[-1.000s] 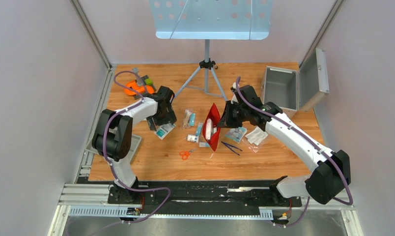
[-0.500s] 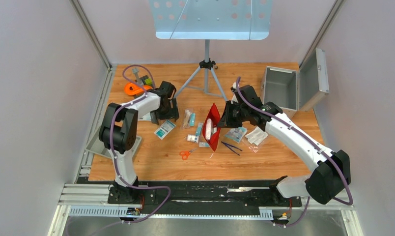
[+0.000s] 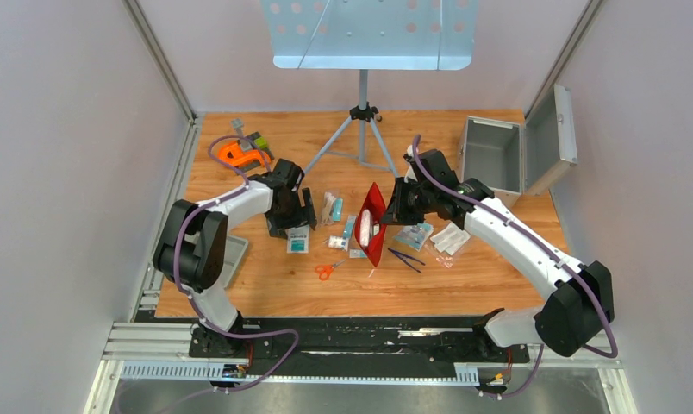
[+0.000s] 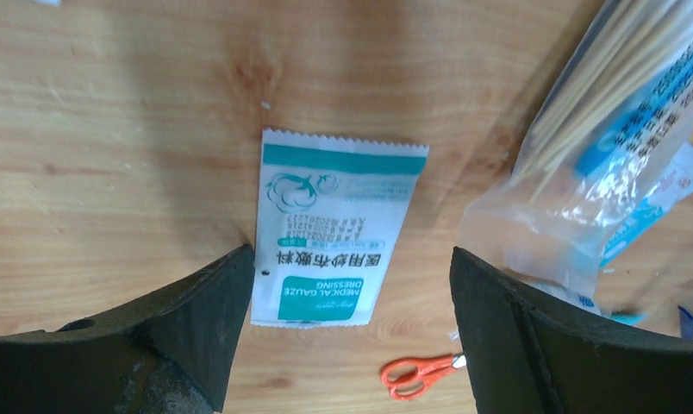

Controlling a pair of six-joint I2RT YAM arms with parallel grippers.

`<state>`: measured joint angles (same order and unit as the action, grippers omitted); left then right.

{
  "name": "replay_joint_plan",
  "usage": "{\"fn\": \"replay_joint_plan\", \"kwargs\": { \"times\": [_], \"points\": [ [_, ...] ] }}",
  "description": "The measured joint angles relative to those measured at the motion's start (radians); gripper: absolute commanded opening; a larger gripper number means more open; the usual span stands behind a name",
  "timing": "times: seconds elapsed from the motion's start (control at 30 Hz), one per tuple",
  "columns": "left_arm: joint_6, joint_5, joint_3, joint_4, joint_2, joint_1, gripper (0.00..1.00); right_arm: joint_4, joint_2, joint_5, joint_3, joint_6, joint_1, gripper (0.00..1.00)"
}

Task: Organize the medicine kit
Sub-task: Pick up the medical item at the center of the board.

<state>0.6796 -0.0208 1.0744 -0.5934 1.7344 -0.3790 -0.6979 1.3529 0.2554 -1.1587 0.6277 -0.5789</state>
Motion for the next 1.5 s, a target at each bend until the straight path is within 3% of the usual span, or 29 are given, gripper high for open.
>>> {"fn": "replay_joint_plan", "kwargs": {
  "times": [0.2, 0.5, 0.97, 1.27, 1.5],
  "points": [
    [0.026, -0.029, -0.047, 0.001, -0.039, -0.006, 0.89, 0.000, 0.002, 0.001, 0.000, 0.000, 0.000, 0.00],
    [0.032, 0.049, -0.031, -0.023, -0.018, -0.023, 0.80, 0.004, 0.001, 0.001, 0.000, 0.001, 0.000, 0.00],
    [0.033, 0.154, 0.003, -0.088, 0.021, -0.053, 0.47, 0.006, 0.001, 0.000, 0.000, 0.010, 0.000, 0.00],
    [0.037, 0.165, 0.005, -0.093, 0.016, -0.053, 0.41, 0.006, 0.001, 0.000, 0.000, 0.011, 0.000, 0.00],
    [0.040, 0.183, 0.003, -0.119, -0.002, -0.053, 0.25, 0.007, 0.001, 0.000, 0.000, 0.011, 0.000, 0.00]
  ]
}}
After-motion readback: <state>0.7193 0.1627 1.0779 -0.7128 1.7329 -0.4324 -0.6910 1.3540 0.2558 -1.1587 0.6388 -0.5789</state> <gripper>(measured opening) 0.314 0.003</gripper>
